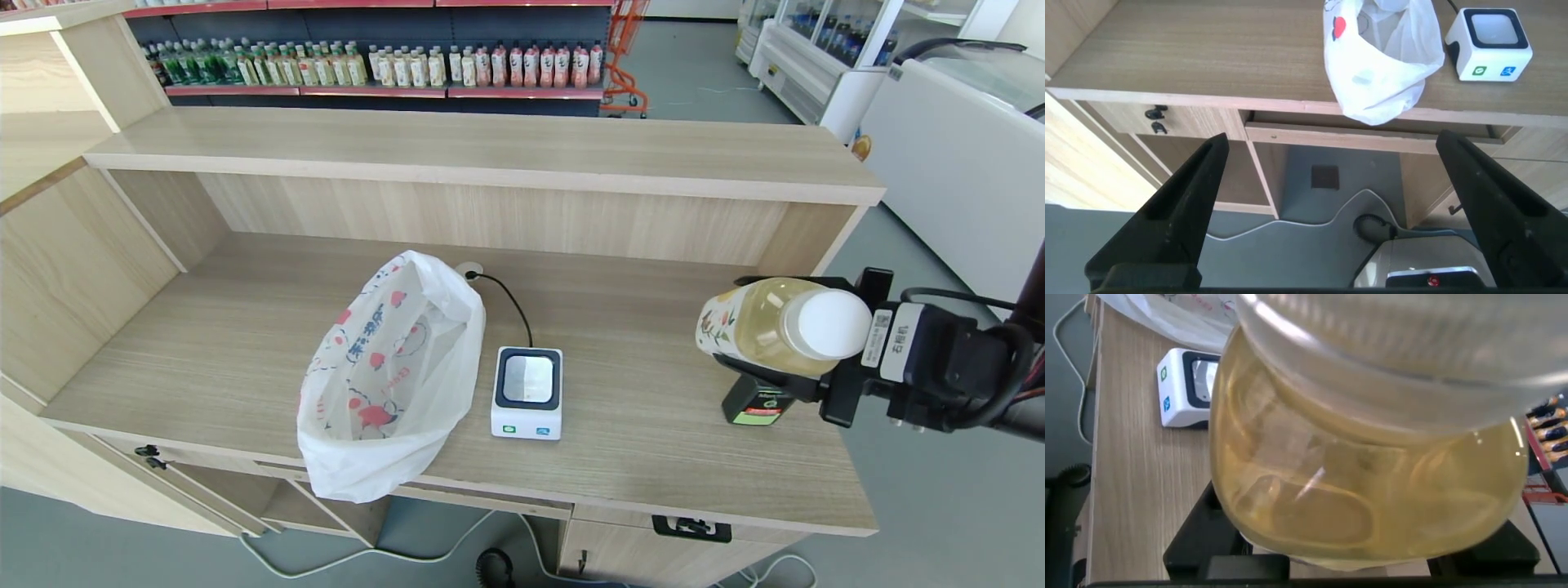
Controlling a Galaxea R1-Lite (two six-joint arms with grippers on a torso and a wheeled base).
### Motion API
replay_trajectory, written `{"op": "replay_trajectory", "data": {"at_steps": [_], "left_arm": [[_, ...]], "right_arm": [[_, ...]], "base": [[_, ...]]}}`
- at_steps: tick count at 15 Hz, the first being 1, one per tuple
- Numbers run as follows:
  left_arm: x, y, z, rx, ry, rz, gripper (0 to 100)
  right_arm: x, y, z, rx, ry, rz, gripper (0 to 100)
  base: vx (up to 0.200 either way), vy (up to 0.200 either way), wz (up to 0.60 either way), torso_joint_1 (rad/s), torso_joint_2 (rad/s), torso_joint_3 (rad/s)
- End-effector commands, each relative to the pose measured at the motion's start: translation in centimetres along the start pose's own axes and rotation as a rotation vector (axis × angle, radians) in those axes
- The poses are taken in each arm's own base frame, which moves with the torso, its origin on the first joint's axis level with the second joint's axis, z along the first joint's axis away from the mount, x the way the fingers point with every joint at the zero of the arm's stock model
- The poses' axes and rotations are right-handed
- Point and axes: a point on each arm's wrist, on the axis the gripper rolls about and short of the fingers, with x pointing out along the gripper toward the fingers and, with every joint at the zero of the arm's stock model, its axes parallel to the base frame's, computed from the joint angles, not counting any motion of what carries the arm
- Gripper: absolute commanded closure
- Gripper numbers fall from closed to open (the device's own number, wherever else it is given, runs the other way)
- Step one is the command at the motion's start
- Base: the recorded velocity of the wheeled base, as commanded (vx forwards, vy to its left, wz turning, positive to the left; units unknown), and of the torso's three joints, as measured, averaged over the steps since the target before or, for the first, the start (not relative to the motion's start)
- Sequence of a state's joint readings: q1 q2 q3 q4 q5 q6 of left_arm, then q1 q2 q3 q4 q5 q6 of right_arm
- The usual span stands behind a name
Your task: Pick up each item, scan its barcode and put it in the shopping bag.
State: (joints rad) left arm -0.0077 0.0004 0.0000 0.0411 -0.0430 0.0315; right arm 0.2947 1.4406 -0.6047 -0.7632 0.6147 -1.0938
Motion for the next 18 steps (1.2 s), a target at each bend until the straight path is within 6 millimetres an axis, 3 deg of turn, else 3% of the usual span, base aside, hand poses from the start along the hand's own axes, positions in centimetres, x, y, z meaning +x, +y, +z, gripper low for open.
{"op": "replay_trajectory", "data": {"at_steps": [1,4,12,18], "left_arm": [[0.0,0.0,0.0,0.001,0.0,0.0,0],[0.0,0.0,0.0,-0.001,0.0,0.0,0],[0.0,0.0,0.0,0.001,0.0,0.0,0],[0.0,0.0,0.0,0.005,0.0,0.0,0]], "right_arm": [[0.0,0.1,-0.1,-0.008,0.003,0.002,100],[0.2,0.2,0.2,-0.012,-0.008,0.008,100],[0.8,0.6,-0.1,0.0,-0.007,0.03,100],[2.4,1.0,-2.1,-0.011,0.018,-0.004,100]], "base": [[0.0,0.0,0.0,0.0,0.0,0.0],[0.0,0.0,0.0,0.0,0.0,0.0],[0.0,0.2,0.0,0.004,0.0,0.002],[0.0,0.2,0.0,0.002,0.01,0.004]]}}
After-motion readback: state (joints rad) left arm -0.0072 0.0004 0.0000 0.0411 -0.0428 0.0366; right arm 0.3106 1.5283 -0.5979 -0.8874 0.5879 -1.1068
